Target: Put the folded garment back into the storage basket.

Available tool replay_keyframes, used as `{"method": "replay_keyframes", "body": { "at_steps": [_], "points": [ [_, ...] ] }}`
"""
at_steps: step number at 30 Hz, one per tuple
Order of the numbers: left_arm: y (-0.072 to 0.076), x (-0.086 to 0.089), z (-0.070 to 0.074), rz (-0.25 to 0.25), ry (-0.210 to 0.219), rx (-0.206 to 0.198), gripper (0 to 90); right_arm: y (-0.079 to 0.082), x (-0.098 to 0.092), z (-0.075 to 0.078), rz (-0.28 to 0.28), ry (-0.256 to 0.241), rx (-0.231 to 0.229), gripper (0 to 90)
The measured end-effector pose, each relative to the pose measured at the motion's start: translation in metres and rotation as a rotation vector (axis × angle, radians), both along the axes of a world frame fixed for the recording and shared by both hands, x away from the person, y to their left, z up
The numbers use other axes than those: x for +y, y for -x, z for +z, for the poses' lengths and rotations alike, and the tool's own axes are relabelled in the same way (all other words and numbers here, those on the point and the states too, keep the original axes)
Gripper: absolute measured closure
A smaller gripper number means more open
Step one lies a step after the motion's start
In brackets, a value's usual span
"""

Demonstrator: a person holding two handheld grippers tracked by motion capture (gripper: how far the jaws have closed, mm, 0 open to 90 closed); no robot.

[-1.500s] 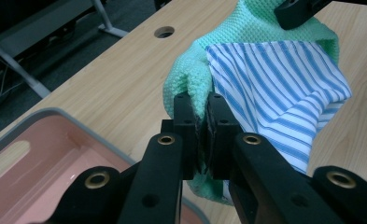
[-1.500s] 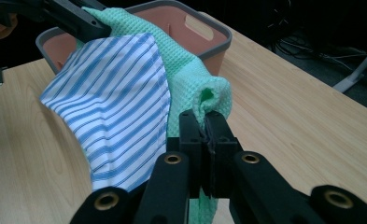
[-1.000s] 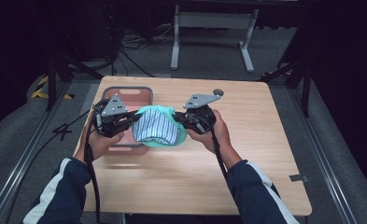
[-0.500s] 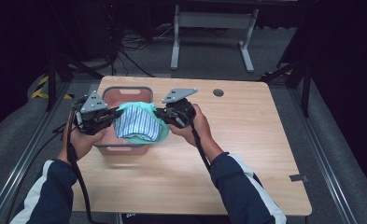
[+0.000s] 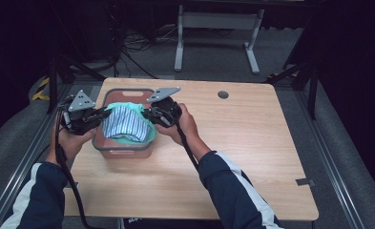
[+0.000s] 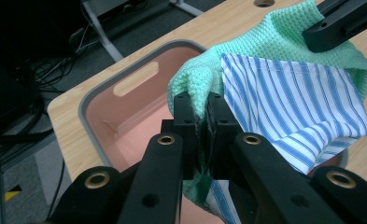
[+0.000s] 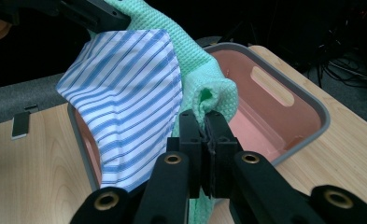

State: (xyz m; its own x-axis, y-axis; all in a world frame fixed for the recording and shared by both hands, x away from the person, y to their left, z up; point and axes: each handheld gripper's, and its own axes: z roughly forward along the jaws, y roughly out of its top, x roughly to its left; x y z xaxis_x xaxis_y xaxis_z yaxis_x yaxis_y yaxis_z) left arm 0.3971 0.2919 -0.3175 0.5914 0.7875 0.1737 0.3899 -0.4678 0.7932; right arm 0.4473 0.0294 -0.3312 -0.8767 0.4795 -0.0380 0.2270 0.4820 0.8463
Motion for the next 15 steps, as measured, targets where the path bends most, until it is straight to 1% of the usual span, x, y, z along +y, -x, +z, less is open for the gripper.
{"method": "replay_keyframes", "body": {
  "at_steps": [1, 2, 3, 5, 7, 8, 9, 11, 12, 13, 15],
  "points": [
    [-0.001, 0.002, 0.000, 0.005, -0.001, -0.001, 84.9, -0.003, 0.006, -0.002, -0.001, 0.002, 0.005, 87.3],
    [-0.001, 0.004, -0.001, 0.008, 0.001, 0.006, 84.9, -0.003, 0.006, -0.002, -0.001, 0.002, 0.005, 87.3],
    [-0.002, 0.005, -0.002, 0.015, -0.003, 0.007, 84.9, -0.005, 0.012, -0.004, -0.001, 0.003, 0.007, 87.3],
    [-0.003, 0.009, -0.004, 0.022, -0.004, 0.009, 84.9, -0.005, 0.014, -0.005, 0.001, 0.004, 0.009, 87.3],
    [-0.003, 0.011, -0.008, 0.032, -0.006, 0.018, 84.9, -0.008, 0.020, -0.010, 0.004, 0.014, 0.017, 87.3],
    [-0.004, 0.013, -0.010, 0.032, -0.017, 0.015, 84.9, -0.009, 0.023, -0.012, 0.006, 0.016, 0.022, 87.3],
    [-0.004, 0.014, -0.013, 0.035, -0.015, 0.024, 84.9, -0.010, 0.025, -0.014, 0.005, 0.021, 0.025, 87.3],
    [-0.005, 0.015, -0.015, 0.042, -0.019, 0.022, 84.9, -0.013, 0.030, -0.020, 0.006, 0.028, 0.029, 87.3],
    [-0.007, 0.016, -0.019, 0.048, -0.017, 0.033, 84.9, -0.014, 0.032, -0.022, 0.004, 0.035, 0.031, 87.3],
    [-0.007, 0.016, -0.019, 0.048, -0.017, 0.033, 84.9, -0.014, 0.032, -0.022, 0.004, 0.035, 0.031, 87.3],
    [-0.011, 0.015, -0.026, 0.055, -0.024, 0.044, 84.9, -0.017, 0.035, -0.027, 0.001, 0.038, 0.039, 87.2]
  ]
}}
